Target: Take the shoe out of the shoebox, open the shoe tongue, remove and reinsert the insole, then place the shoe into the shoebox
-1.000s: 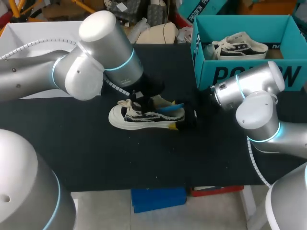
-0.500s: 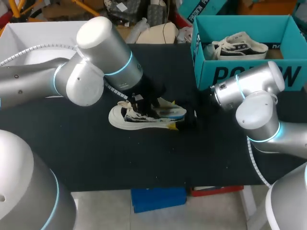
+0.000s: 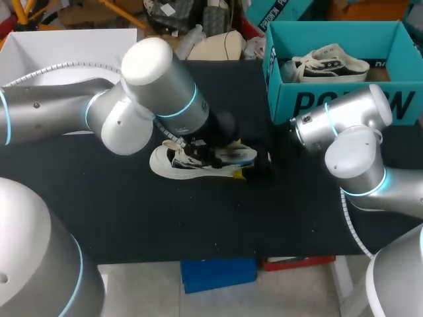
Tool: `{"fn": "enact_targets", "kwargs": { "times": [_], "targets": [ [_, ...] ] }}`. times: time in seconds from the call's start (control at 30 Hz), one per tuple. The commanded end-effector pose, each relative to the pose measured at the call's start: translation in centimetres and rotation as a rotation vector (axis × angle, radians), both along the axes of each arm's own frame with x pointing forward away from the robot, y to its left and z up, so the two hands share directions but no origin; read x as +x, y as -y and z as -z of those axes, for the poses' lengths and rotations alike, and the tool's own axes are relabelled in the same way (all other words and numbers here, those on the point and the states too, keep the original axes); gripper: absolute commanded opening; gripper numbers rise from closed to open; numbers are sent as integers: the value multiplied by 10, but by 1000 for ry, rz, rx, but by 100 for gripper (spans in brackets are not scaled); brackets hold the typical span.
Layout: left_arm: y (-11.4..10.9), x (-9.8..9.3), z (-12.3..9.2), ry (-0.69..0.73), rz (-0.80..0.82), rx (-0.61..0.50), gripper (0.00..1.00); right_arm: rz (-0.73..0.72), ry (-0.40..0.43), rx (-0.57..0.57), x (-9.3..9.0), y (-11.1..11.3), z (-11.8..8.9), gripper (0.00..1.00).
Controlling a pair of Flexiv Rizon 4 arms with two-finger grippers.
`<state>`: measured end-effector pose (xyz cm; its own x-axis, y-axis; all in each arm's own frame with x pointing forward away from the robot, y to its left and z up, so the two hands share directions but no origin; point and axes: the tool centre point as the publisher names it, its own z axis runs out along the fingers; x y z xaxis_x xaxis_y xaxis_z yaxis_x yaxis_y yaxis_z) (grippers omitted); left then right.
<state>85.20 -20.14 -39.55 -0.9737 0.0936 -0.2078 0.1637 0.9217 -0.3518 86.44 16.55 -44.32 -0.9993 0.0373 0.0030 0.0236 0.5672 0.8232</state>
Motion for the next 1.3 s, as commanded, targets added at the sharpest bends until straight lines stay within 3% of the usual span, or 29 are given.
{"fn": "enact_targets", "kwargs": {
  "times": [0.03, 0.63, 0.73, 0.77, 0.8, 0.83, 1.03, 1.3],
  "targets": [
    [10, 1, 11, 10, -4, -7, 61, 2, -2, -2, -2, -2, 9, 0],
    [28, 14, 4, 106, -83, -67, 43, 2, -2, -2, -2, -2, 9, 0],
    [29, 14, 3, 107, -84, -67, 35, 2, -2, -2, -2, -2, 9, 0],
    [30, 15, 4, 106, -83, -66, 23, 2, -2, -2, -2, -2, 9, 0],
    [31, 15, 4, 104, -89, -66, 2, 2, -2, -2, -2, -2, 9, 0],
    [31, 15, 4, 103, -90, -67, 0, 2, -2, -2, -2, -2, 9, 0],
    [28, 6, -10, 96, -59, -94, 0, 2, -2, -2, -2, -2, 9, 0],
    [12, -28, -63, 89, 70, -134, 0, 2, -2, -2, -2, -2, 9, 0]
  ]
}}
